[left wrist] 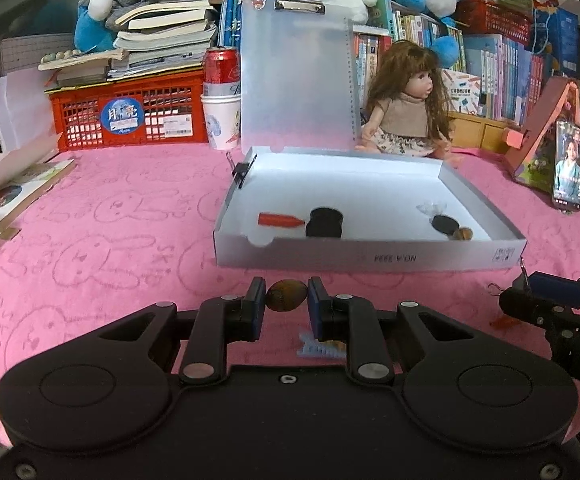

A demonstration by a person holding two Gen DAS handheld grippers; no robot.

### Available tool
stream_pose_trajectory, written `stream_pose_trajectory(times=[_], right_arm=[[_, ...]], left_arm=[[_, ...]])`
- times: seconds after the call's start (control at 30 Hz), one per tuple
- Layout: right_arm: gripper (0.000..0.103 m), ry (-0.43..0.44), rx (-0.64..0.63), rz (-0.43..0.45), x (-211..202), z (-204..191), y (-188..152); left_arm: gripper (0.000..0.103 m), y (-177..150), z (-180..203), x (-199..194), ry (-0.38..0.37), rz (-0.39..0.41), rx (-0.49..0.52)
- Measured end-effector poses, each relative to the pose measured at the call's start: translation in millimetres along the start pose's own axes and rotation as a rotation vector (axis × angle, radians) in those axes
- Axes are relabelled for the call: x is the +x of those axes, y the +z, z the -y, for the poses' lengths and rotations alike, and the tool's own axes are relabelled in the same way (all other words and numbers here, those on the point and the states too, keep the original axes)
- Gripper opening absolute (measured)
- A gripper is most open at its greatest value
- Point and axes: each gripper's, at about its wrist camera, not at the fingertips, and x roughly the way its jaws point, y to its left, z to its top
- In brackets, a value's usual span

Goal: Organize rigid objects
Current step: 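Carry the brown nut and binder clip with both tools into the box, then open left tool to drop the nut while right tool releases the binder clip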

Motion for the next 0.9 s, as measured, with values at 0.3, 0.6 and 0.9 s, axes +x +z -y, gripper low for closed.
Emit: stream_pose_trajectory(times=[0.3, 0.6, 0.9], right_arm=[[0.041, -0.055, 0.093, -0.020, 20, 19, 30], [0.041, -0.067, 0.216, -0.089, 63, 52, 75], [0.041, -0.096, 0.262, -0.191, 129, 70, 116]], left_arm=[[0.021, 37, 0, 18, -0.053, -0.004, -0.032], [0.021, 94, 7, 57, -0.078, -0.007, -0.028], [0.021, 132, 10, 138, -0.052, -0.133, -0.071]])
